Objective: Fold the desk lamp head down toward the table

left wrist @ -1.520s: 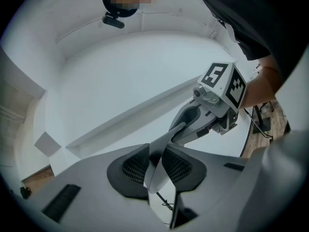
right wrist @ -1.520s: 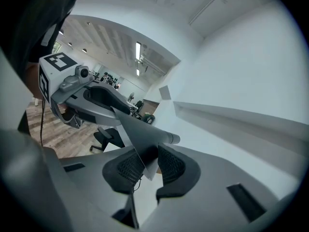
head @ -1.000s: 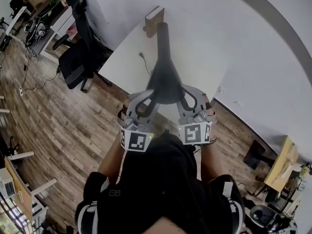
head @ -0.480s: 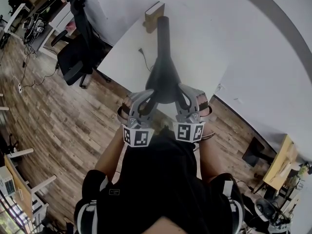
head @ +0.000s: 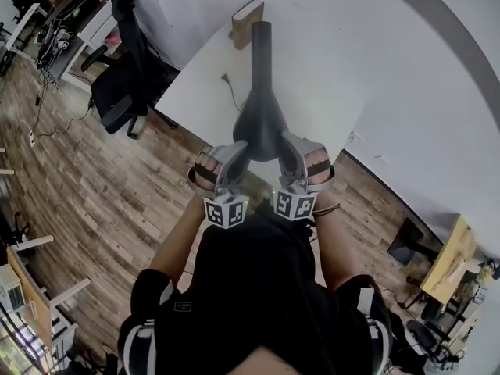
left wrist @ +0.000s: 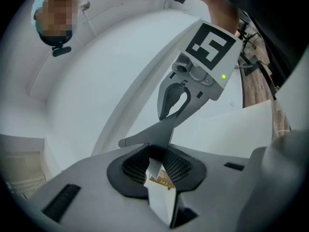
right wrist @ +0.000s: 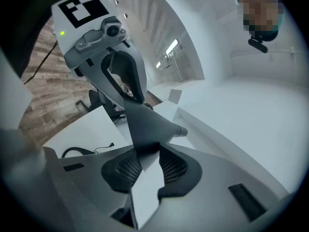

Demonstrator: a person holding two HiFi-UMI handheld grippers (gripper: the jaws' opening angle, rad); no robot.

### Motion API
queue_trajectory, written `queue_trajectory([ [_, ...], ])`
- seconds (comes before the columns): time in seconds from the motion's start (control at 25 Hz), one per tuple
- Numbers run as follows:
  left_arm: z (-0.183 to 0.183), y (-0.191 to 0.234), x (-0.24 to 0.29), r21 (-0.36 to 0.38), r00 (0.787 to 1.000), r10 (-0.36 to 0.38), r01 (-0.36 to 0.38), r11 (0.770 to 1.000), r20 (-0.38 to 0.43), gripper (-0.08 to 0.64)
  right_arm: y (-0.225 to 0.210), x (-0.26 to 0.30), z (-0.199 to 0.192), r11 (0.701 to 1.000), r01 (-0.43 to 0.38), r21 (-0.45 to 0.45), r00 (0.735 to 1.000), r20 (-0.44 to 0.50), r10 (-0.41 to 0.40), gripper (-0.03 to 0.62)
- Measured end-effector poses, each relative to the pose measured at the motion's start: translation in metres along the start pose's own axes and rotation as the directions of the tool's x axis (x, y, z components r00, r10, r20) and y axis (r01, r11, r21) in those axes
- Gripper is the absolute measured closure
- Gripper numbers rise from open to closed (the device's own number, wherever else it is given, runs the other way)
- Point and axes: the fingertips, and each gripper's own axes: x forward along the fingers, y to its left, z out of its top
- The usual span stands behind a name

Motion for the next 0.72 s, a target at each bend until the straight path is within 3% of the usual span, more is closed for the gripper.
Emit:
queue_trajectory([
  [0.32,-0.018,-0.021,0.010,0.165,0.997,0.038,-0.027,0.986,-0.061,0.460,0.020,0.011,-0.013,0.995,0.052,-0.085,0.998,-0.016,-0.054,0.483],
  [0.72,-0.032,-0.035,0.021,0.264,0.989,0.109,-0.079,0.961,-0.099,0.460,0.035,0.020,-0.026,0.987,0.096,-0.131,0.995,-0.014,-0.098,0.474],
])
